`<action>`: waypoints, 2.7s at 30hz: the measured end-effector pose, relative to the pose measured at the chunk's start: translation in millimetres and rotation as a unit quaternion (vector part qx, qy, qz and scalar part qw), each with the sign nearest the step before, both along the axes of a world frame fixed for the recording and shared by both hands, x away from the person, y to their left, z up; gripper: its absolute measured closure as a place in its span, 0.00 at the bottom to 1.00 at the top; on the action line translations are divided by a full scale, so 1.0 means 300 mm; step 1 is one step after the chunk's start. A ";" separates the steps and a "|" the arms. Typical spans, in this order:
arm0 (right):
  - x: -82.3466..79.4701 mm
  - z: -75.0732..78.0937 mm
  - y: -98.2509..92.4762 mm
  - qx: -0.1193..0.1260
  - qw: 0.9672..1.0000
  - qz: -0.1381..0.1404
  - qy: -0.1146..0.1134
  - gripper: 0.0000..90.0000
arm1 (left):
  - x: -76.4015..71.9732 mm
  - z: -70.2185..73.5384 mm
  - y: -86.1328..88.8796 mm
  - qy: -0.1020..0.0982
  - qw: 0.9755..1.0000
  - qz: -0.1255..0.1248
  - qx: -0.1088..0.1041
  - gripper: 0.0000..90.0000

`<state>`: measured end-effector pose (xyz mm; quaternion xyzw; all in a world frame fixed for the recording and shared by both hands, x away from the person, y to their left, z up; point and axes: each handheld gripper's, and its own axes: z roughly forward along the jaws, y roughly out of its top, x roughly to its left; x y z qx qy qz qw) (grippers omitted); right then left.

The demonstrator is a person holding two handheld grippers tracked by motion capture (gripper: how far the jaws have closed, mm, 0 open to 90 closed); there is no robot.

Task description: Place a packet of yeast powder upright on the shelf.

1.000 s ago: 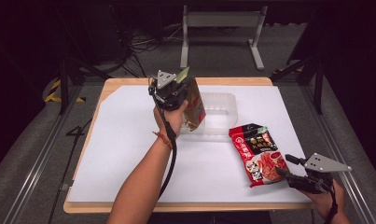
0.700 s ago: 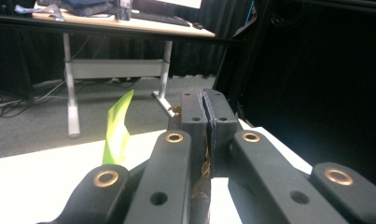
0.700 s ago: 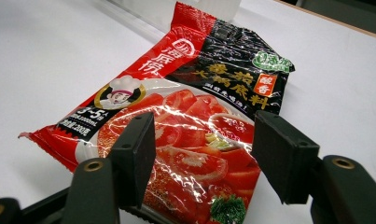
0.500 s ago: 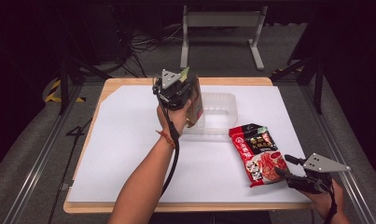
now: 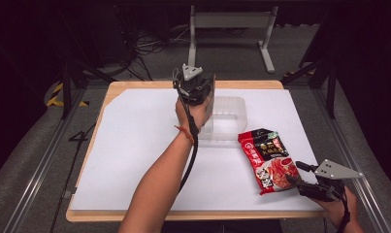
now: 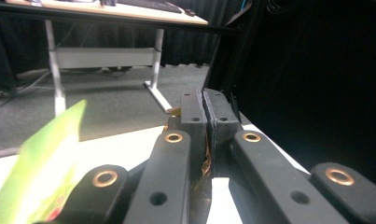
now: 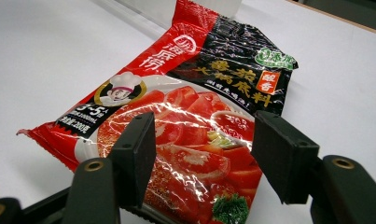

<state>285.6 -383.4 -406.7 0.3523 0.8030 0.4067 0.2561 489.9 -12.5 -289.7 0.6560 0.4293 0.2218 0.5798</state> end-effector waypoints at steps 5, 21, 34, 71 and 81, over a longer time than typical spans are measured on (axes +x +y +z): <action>-0.002 0.004 -0.003 -0.001 1.000 0.000 -0.004 0.45 | 0.026 0.004 -0.053 0.009 1.000 -0.012 0.004 0.97; -0.004 -0.003 -0.001 -0.002 1.000 0.003 0.002 0.45 | 0.088 0.017 0.001 0.016 0.999 0.046 0.013 0.97; -0.004 -0.004 -0.003 -0.002 1.000 0.001 0.000 0.45 | 0.065 -0.116 -0.017 0.039 0.999 0.014 0.019 0.96; 0.012 0.000 0.010 -0.005 1.000 0.002 0.000 0.48 | -0.004 -0.166 0.041 -0.005 0.995 -0.068 0.076 0.93; 0.008 0.001 0.004 -0.006 1.000 -0.003 -0.002 0.48 | -0.011 -0.166 0.022 -0.016 0.993 -0.080 0.090 0.93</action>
